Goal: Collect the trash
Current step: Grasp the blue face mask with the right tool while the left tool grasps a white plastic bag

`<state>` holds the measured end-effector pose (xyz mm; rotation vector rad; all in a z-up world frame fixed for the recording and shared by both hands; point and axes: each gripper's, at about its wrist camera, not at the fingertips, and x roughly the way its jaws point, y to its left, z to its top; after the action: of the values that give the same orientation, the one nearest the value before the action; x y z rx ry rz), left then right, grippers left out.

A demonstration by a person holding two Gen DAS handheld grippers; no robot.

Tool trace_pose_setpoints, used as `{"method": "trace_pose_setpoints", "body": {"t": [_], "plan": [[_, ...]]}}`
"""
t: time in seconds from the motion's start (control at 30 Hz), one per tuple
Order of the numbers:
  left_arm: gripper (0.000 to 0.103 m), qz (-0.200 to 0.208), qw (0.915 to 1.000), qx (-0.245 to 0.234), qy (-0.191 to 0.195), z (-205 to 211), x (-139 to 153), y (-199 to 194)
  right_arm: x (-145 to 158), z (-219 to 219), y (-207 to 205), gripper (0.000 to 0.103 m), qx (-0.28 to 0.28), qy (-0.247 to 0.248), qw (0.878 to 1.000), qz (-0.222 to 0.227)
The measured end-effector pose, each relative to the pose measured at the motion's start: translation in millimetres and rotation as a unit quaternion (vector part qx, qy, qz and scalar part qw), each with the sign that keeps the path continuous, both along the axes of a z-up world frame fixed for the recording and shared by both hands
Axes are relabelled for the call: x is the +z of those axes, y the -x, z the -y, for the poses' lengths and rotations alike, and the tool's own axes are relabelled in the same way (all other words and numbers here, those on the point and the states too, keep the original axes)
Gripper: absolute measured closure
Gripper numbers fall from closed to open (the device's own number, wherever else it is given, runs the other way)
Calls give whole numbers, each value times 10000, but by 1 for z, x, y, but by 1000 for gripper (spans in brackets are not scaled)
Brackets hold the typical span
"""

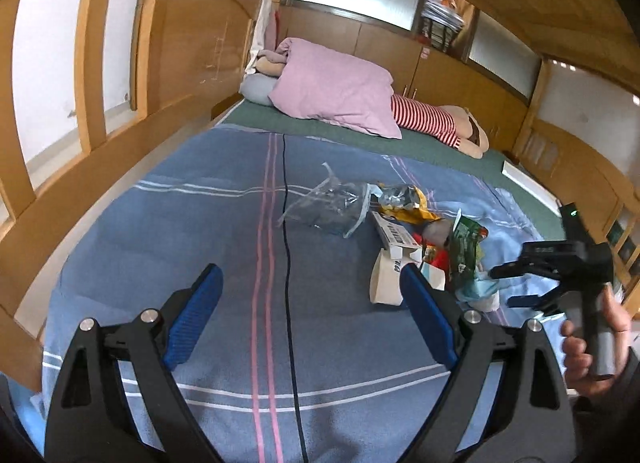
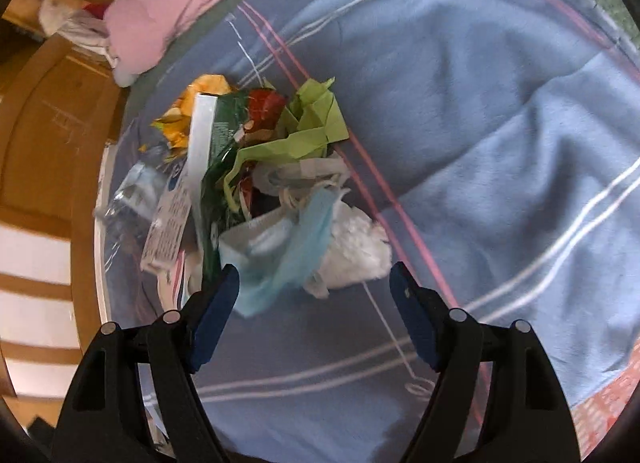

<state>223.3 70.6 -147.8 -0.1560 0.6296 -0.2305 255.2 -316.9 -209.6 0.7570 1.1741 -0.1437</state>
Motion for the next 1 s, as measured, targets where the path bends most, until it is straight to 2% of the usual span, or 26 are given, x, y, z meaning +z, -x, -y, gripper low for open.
{"method": "trace_pose_setpoints", "body": {"t": [0.07, 0.17, 0.27, 0.3, 0.33, 0.37, 0.5, 0.6, 0.73, 0.8, 0.9, 1.0], "plan": [[13, -63, 9999, 16, 158, -7, -1, -2, 0, -4, -5, 27, -15, 63, 10000, -27], [13, -171, 9990, 32, 416, -14, -3, -4, 3, -11, -11, 40, 6, 126, 9999, -55], [13, -204, 9983, 11, 546, -16, -4, -4, -3, -15, -17, 61, 63, 1, 9998, -189], [13, -198, 9982, 11, 561, -16, -4, -3, -6, -16, -20, 78, 72, -38, 9997, -250], [13, -192, 9982, 9, 571, -16, -4, -2, -9, -16, -22, 89, 44, -76, 9995, -296], [13, -185, 9982, 0, 576, -15, -3, -2, -10, -17, -21, 91, 21, -67, 9995, -310], [13, -196, 9983, -53, 550, -12, -4, -2, 3, -18, -15, 92, 6, 79, 9998, -181], [13, -241, 9980, -148, 559, -6, -6, -2, 21, -16, 0, 92, 78, -176, 9998, 3], [13, -211, 9985, -347, 371, 10, -6, 1, 38, -3, 20, 92, 6, -347, 9992, 206], [13, -171, 9979, -558, 296, 20, -6, 4, 46, 4, 34, 92, -18, -330, 9990, 289], [13, -76, 9947, -1022, -69, 51, -6, 12, 56, 20, 62, 92, -125, -206, 9990, 369], [13, -24, 9858, -1621, -431, 99, -10, 22, 57, 44, 92, 92, -346, -121, 9984, 423]]}}
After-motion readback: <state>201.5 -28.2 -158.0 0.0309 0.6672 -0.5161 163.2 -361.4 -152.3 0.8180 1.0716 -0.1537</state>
